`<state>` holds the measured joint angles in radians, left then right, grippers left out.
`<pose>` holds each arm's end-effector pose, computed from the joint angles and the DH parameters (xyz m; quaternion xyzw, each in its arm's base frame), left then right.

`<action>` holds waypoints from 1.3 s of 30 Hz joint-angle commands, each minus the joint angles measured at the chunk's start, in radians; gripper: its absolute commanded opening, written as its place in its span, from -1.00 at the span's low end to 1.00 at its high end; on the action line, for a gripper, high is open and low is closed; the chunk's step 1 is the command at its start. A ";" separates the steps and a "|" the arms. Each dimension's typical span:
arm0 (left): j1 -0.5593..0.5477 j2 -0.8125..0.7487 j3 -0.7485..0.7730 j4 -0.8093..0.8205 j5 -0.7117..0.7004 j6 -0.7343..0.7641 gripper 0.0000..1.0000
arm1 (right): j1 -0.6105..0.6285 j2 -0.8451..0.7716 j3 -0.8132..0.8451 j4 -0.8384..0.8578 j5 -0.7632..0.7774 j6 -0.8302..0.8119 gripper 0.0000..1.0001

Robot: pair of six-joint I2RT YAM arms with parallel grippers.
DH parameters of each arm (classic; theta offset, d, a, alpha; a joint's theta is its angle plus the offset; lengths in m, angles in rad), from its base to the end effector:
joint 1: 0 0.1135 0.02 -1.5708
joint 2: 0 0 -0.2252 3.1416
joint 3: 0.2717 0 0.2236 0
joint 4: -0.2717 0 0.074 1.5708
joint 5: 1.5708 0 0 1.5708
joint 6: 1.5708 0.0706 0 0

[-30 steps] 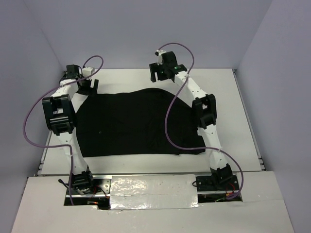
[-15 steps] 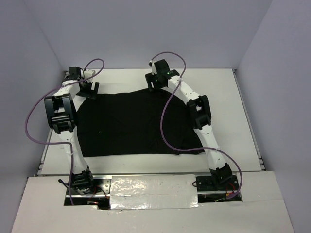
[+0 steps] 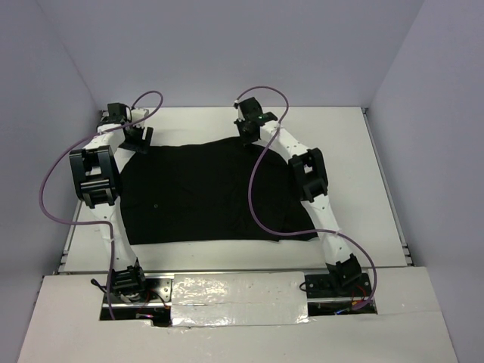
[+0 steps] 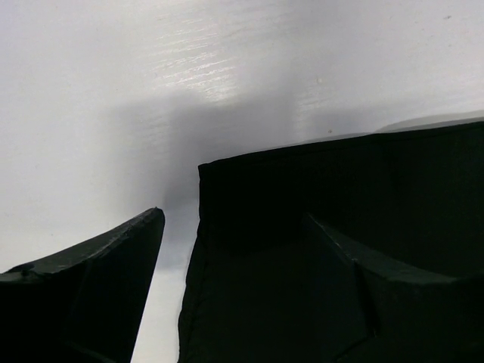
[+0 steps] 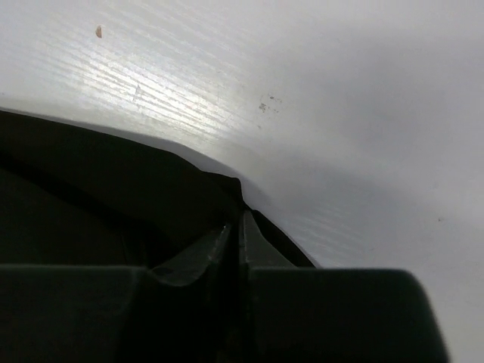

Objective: Fold and stack the long sleeve shirts
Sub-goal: Fold the shirt

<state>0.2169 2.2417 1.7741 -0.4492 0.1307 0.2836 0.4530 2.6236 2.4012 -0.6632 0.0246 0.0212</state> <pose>0.4580 0.0915 0.1321 0.0525 0.9438 0.0195 0.3259 0.4777 0.2306 0.1241 -0.1977 0.9208 0.0676 0.3292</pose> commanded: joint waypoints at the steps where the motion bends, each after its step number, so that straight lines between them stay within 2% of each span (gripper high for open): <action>1: -0.002 0.024 0.027 -0.008 0.014 0.011 0.67 | 0.010 -0.073 -0.039 0.078 0.038 -0.012 -0.82; 2: -0.001 0.025 0.024 -0.008 0.018 0.015 0.33 | 0.010 -0.079 -0.043 0.095 0.043 -0.012 -0.90; 3: -0.001 0.027 0.024 -0.011 0.029 0.022 0.19 | 0.012 -0.094 -0.057 0.111 0.046 -0.012 -1.00; 4: -0.001 0.030 0.024 -0.016 0.038 0.026 0.06 | 0.010 -0.103 -0.068 0.147 0.051 -0.012 -1.00; 5: -0.002 0.032 0.025 -0.023 0.047 0.032 -0.24 | 0.010 -0.117 -0.083 0.169 0.054 -0.013 -1.00; 7: -0.001 0.029 0.018 -0.043 0.063 0.042 -0.65 | 0.010 -0.167 -0.149 0.247 0.064 -0.010 -1.00; 8: -0.002 0.022 0.004 -0.043 0.060 0.042 -1.00 | 0.010 -0.190 -0.180 0.275 0.084 -0.007 -1.00; 12: -0.002 -0.007 -0.045 -0.040 0.069 0.069 -1.00 | 0.009 -0.331 -0.388 0.440 0.126 0.040 -1.00; 17: -0.002 -0.074 -0.126 -0.040 0.113 0.092 -1.00 | 0.012 -0.448 -0.581 0.552 0.136 0.086 -1.00; 18: -0.001 -0.083 -0.136 -0.043 0.121 0.098 -1.00 | 0.012 -0.494 -0.665 0.582 0.132 0.089 -1.00; 21: -0.004 -0.114 -0.165 -0.060 0.144 0.114 -1.00 | 0.021 -0.563 -0.808 0.718 0.101 0.069 -1.00; 23: -0.002 -0.137 -0.186 -0.077 0.152 0.120 -1.00 | 0.042 -0.586 -0.855 0.749 0.103 0.033 -1.00; 26: -0.007 -0.166 -0.211 -0.088 0.159 0.143 -1.00 | 0.091 -0.643 -0.965 0.862 0.158 -0.045 -1.00; 27: -0.011 -0.168 -0.209 -0.092 0.146 0.149 -0.97 | 0.104 -0.666 -1.011 0.891 0.166 -0.067 -1.00; 29: -0.016 -0.159 -0.194 -0.101 0.126 0.143 -0.61 | 0.131 -0.680 -1.040 0.947 0.170 -0.105 -1.00; 31: -0.019 -0.151 -0.182 -0.118 0.124 0.137 -0.48 | 0.177 -0.698 -1.088 0.987 0.185 -0.171 -0.98; 34: -0.019 -0.160 -0.168 -0.129 0.135 0.132 -0.61 | 0.255 -0.731 -1.194 1.068 0.225 -0.292 -0.92; 35: -0.019 -0.168 -0.176 -0.126 0.133 0.138 -0.79 | 0.278 -0.746 -1.253 1.088 0.253 -0.323 -0.85; 36: -0.019 -0.172 -0.182 -0.120 0.129 0.140 -0.86 | 0.309 -0.752 -1.280 1.103 0.256 -0.375 -0.82; 39: -0.019 -0.189 -0.203 -0.112 0.110 0.155 -1.00 | 0.354 -0.766 -1.343 1.059 0.241 -0.420 -0.66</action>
<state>0.2024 2.1128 1.5829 -0.5392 0.2443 0.4198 0.7742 1.9209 1.1015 0.3313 0.2352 -0.2790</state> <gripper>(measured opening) 0.033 0.158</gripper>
